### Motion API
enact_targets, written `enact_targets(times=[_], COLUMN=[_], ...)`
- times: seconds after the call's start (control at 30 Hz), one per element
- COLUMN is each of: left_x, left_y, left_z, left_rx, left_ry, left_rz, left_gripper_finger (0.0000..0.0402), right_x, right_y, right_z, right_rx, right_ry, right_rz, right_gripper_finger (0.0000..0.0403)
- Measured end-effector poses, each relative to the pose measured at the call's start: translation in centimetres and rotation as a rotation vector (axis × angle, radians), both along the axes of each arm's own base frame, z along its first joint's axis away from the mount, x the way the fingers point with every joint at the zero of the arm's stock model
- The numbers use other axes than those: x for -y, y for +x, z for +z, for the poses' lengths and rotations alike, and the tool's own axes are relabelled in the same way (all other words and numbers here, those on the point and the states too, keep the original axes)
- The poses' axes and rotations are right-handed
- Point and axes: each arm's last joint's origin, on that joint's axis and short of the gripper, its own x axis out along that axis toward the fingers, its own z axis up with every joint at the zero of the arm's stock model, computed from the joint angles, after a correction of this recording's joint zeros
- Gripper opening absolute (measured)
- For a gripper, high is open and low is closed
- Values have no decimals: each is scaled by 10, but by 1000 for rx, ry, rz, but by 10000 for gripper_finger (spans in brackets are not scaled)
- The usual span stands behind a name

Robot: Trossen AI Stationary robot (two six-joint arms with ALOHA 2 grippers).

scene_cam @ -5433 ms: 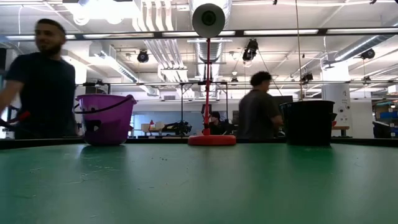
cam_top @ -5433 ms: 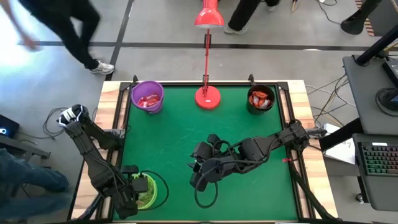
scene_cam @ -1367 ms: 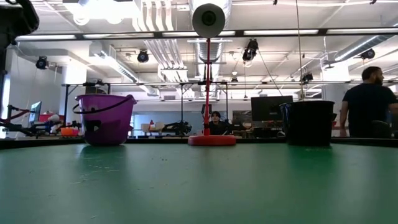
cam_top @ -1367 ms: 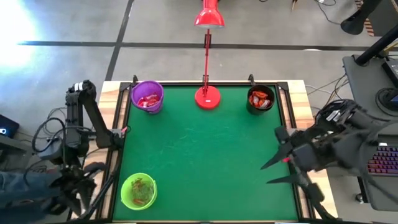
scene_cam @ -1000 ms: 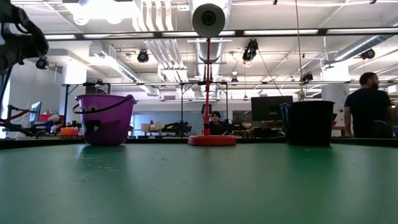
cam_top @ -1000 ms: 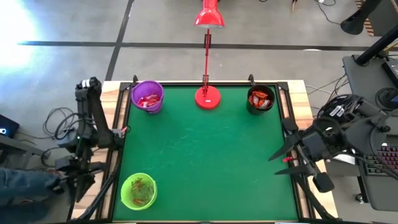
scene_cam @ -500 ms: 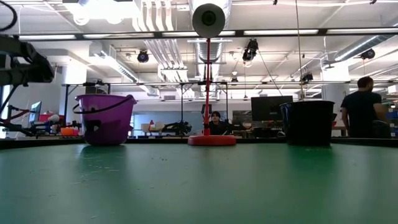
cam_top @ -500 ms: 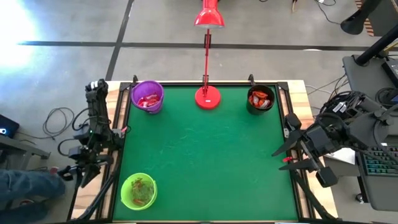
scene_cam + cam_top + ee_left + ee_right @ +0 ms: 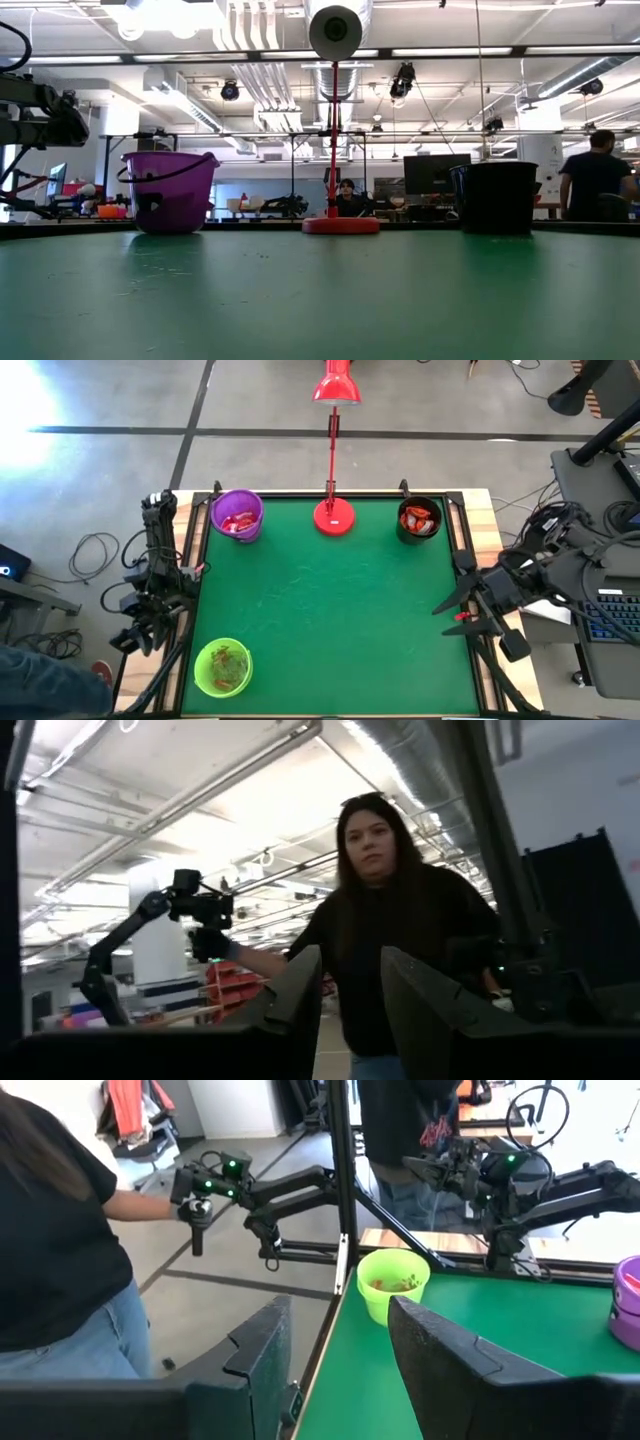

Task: Sort candy
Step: Return to Home Position

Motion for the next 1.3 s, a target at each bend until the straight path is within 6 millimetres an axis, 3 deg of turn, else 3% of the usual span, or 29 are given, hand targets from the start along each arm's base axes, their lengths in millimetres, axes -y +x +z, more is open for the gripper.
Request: enact_targets(times=[0.37,0.63,0.87,1.07,1.3], left_x=[2,5,2,9,10], left_y=[-2,-3,-3,-4,-4], left_z=[-2,-8,-4,-17,-20], left_rx=[-153,-204,-329,-374,-322], left_ry=[-48,0,-94,57,112], left_rz=[-210,-284,-350,-401,-360], left_gripper_finger=[91,91,91,91,91], right_x=[9,12,10,6,6], right_y=[-9,-12,-10,-7,-8], right_z=[-48,-103,-159,-200,-227], right_rx=[71,158,233,281,339], right_ry=[66,159,234,218,241], right_rz=[1,1,1,23,65], right_gripper_finger=[160,162,157,162,156])
